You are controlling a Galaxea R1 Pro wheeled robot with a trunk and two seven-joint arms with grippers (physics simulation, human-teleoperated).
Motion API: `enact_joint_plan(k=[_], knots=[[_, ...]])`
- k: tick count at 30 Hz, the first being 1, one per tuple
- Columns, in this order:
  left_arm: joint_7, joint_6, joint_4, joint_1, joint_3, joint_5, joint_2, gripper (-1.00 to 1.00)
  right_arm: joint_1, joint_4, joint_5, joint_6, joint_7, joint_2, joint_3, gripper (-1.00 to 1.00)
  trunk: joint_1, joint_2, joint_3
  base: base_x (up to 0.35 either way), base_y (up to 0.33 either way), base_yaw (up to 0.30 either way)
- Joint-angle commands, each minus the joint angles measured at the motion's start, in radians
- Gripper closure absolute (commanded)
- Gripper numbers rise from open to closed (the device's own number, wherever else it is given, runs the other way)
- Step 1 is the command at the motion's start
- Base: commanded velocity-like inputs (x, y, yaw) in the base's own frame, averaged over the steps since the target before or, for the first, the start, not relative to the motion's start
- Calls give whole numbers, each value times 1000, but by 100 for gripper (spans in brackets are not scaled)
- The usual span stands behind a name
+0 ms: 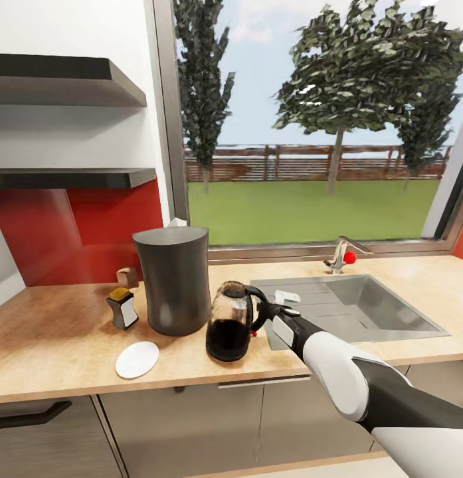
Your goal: Set up a coffee station on the kitchen countertop: keep the coffee maker on the countertop, move the bottle of coffee from the kitchen shelf to the counter next to the coffee maker, place a paper coffee filter on top of the coffee maker, put the saucer next to the coffee maker with the coffee cup on the saucer, and place the electric kettle next to the coffee maker.
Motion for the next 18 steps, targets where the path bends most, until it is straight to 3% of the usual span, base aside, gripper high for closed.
enact_joint_plan(k=[1,18], knots=[[2,0,0,0,4,0,0,-100,0,-1,6,2,-3,0,-7,-100,0,-1,0,0,0,0],[2,0,0,1,6,0,1,-100,6,20,5,-1,-3,0,-7,-100,0,-1,0,0,0,0]])
